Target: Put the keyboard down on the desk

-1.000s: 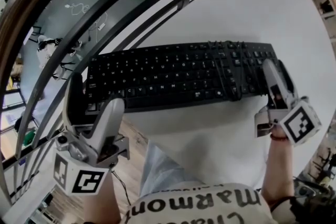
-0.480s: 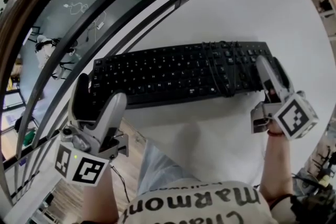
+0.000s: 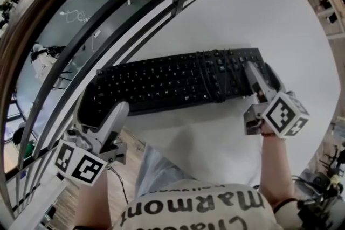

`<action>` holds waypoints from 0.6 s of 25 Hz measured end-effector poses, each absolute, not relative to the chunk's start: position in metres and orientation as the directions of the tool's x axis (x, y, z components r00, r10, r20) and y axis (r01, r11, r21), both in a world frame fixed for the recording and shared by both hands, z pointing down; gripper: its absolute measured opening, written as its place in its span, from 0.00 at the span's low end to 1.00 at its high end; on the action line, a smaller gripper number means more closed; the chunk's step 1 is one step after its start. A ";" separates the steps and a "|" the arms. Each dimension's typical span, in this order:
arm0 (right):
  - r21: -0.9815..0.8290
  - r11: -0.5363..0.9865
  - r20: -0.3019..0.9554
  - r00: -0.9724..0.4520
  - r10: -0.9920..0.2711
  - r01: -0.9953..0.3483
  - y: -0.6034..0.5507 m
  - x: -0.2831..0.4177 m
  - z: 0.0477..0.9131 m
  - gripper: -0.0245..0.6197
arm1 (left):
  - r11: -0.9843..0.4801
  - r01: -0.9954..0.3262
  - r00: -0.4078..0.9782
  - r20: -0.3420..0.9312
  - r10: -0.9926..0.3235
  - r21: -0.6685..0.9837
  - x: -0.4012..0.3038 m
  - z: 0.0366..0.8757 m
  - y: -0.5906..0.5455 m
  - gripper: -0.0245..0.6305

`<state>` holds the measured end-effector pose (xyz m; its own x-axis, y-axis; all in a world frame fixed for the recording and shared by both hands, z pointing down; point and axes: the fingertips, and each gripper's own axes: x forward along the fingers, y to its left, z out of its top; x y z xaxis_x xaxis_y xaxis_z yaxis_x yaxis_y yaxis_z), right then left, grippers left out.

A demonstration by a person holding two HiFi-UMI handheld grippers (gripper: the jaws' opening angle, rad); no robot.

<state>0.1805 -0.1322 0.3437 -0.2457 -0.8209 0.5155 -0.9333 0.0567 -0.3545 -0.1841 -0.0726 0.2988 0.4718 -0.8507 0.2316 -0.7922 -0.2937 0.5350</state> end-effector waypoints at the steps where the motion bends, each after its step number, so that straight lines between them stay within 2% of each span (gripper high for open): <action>1: -0.350 0.054 0.524 -0.243 -0.816 -0.935 -0.132 0.181 0.346 0.56 | -0.293 -0.789 0.478 0.240 -0.845 0.540 -0.184 0.300 -0.072 0.79; 15: -0.344 0.025 0.583 -0.234 -0.778 -0.939 -0.128 0.182 0.356 0.56 | -0.263 -0.833 0.453 0.326 -0.830 0.487 -0.181 0.314 -0.079 0.79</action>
